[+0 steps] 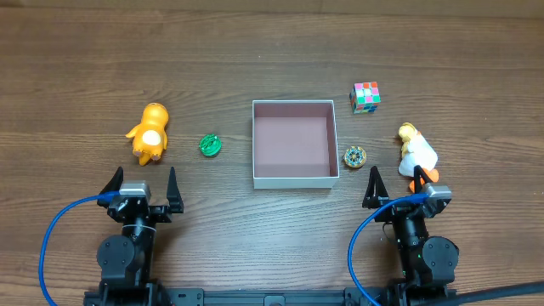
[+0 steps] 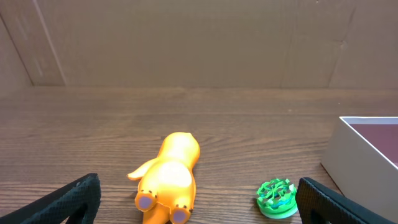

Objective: Pack container

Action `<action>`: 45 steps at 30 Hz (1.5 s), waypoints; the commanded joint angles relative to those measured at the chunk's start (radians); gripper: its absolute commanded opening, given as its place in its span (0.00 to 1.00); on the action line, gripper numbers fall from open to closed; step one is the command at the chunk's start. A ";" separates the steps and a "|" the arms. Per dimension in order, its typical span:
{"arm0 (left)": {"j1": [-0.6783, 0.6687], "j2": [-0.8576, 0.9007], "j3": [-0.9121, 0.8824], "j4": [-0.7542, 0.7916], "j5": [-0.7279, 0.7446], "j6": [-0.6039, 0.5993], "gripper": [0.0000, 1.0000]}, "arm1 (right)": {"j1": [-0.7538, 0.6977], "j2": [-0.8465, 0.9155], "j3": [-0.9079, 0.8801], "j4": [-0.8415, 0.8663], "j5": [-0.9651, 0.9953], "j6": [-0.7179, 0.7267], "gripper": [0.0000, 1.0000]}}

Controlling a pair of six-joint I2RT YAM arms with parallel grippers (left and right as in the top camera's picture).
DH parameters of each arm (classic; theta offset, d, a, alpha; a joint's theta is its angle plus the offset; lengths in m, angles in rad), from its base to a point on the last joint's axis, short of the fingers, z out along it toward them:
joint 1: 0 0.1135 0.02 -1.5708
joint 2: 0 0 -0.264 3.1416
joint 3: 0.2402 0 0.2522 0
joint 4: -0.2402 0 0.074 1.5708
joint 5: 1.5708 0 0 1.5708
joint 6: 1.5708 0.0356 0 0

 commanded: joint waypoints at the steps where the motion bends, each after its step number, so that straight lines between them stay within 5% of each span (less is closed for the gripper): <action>1: 0.006 -0.007 -0.003 -0.001 -0.006 0.023 1.00 | 0.005 -0.011 -0.011 0.004 0.009 -0.002 1.00; 28: 0.006 -0.007 -0.003 -0.001 -0.006 0.023 1.00 | 0.005 -0.006 0.055 0.154 -0.068 -0.017 1.00; 36: 0.006 -0.007 -0.003 -0.001 -0.006 0.023 1.00 | 0.005 0.148 0.308 0.013 0.040 -0.169 1.00; 45: 0.006 -0.007 -0.003 -0.001 -0.006 0.023 1.00 | 0.003 0.610 0.817 -0.334 0.200 -0.238 1.00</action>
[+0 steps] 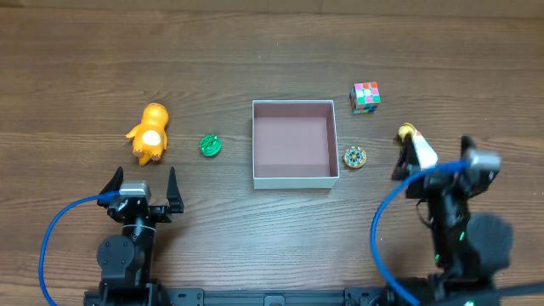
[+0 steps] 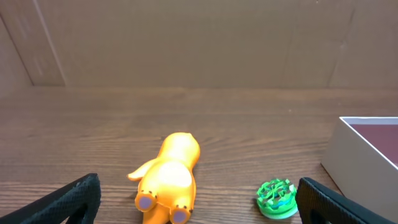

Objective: Pack container
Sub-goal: 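Move the right gripper up and over to the Rubik's cube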

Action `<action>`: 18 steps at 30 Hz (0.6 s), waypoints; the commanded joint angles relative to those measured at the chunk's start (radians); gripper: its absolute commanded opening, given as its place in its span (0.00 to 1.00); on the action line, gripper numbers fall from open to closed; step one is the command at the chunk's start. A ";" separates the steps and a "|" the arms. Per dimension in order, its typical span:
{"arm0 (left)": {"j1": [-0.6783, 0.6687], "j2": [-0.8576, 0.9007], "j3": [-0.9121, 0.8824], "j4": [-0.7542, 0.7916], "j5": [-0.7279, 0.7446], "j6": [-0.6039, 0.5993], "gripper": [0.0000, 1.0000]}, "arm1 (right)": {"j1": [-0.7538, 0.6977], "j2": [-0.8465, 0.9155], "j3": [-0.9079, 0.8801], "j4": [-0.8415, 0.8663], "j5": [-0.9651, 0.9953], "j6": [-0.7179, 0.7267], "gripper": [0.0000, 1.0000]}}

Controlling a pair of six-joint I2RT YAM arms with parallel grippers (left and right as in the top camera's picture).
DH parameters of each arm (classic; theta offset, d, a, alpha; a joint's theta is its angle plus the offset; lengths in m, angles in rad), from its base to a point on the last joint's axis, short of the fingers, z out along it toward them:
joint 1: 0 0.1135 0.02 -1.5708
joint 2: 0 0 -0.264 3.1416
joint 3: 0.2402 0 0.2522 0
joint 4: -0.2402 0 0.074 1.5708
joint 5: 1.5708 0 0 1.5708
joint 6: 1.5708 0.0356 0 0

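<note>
A white box (image 1: 294, 180) with a pink inside stands at the table's middle, and its corner (image 2: 348, 158) shows in the left wrist view. An orange toy (image 1: 150, 133) (image 2: 168, 179) and a green disc (image 1: 210, 145) (image 2: 277, 198) lie left of the box. To its right are a colourful cube (image 1: 365, 96), a gold disc (image 1: 354, 156) and a white and yellow duck toy (image 1: 418, 150). My left gripper (image 1: 143, 189) (image 2: 199, 208) stands open, near of the orange toy and green disc. My right gripper (image 1: 432, 158) is open and raised over the duck toy, hiding part of it.
Blue cables (image 1: 51, 246) loop from both arm bases at the table's near edge. A brown cardboard wall (image 2: 199, 43) backs the table's far side in the left wrist view.
My right arm has moved away from its base toward the far right, and its open gripper now stands higher, over the duck toy. The left arm and all objects stayed put.
</note>
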 commanded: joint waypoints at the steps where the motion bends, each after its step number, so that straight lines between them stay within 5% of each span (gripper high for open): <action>1: 0.006 -0.007 -0.003 -0.001 -0.006 0.023 1.00 | 0.003 0.211 0.262 -0.163 0.061 -0.105 1.00; 7: 0.006 -0.007 -0.003 -0.001 -0.006 0.023 1.00 | -0.009 0.513 0.637 -0.577 -0.089 -0.328 1.00; 12: 0.006 -0.007 -0.003 -0.001 -0.006 0.023 1.00 | -0.071 0.769 0.914 -0.863 -0.203 -0.336 1.00; 18: 0.006 -0.007 -0.003 -0.001 -0.006 0.023 1.00 | -0.078 0.907 1.083 -0.998 -0.236 -0.336 1.00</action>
